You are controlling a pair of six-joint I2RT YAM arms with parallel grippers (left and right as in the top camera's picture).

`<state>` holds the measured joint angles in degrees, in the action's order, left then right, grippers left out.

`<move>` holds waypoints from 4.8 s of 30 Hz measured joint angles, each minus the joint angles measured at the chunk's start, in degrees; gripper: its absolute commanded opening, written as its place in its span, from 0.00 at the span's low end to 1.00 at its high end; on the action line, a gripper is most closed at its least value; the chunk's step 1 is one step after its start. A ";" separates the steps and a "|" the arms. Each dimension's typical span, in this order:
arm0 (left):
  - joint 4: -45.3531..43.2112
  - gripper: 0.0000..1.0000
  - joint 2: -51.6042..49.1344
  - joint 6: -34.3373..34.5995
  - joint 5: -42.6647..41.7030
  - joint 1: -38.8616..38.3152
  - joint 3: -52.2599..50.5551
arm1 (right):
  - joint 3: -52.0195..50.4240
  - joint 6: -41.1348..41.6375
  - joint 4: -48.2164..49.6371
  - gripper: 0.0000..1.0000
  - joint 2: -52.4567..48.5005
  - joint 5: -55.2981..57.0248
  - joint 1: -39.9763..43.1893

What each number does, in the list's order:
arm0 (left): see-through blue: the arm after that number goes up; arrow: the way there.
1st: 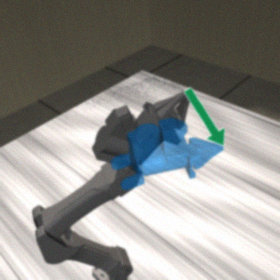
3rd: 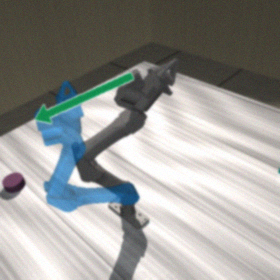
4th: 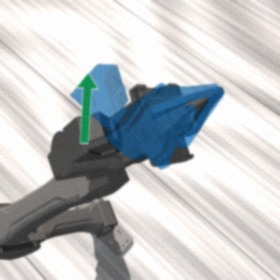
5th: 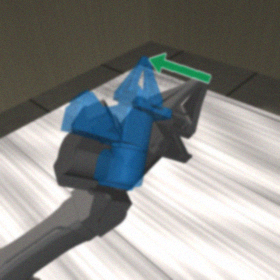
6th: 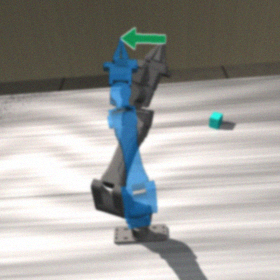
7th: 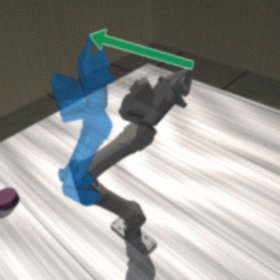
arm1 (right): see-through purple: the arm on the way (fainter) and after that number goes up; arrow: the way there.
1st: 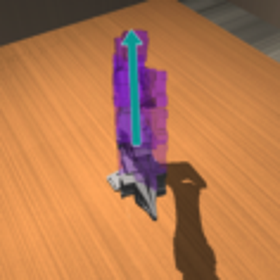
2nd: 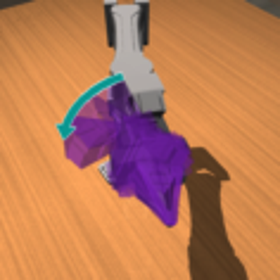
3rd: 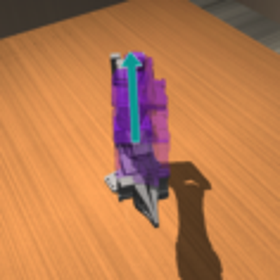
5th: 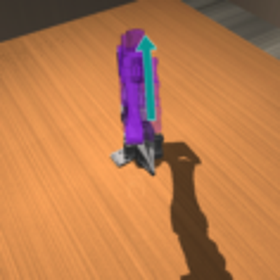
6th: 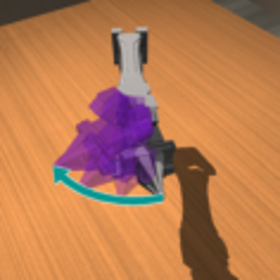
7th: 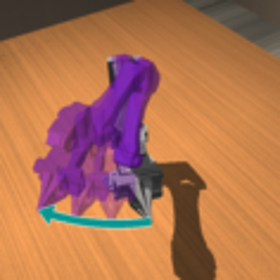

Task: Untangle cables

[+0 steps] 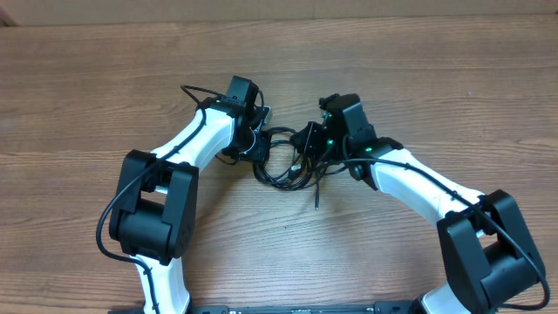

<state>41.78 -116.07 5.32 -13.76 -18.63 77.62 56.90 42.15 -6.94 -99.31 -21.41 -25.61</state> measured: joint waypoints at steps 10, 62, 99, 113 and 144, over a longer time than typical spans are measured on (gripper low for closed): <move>0.00 0.41 0.00 0.00 -0.02 0.00 0.00 | 0.07 -3.91 -10.16 0.04 0.00 -0.61 2.80; 25.51 0.35 1.99 16.17 11.32 0.37 12.52 | 0.09 -6.14 -33.16 1.00 0.04 19.34 3.13; 16.72 0.45 3.45 31.39 6.84 -3.15 6.99 | 0.07 -6.16 -33.42 1.00 0.04 19.61 3.13; 3.04 0.04 3.45 38.95 10.84 -9.09 -4.13 | -0.61 -6.25 -36.39 1.00 0.04 20.20 3.13; 29.35 0.04 3.45 17.90 7.10 -7.63 31.36 | 5.07 -13.79 -25.70 1.00 -0.83 1.68 1.33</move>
<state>71.13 -112.62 23.22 -6.66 -26.26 108.99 61.98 28.36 -32.64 -100.14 -19.73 -24.27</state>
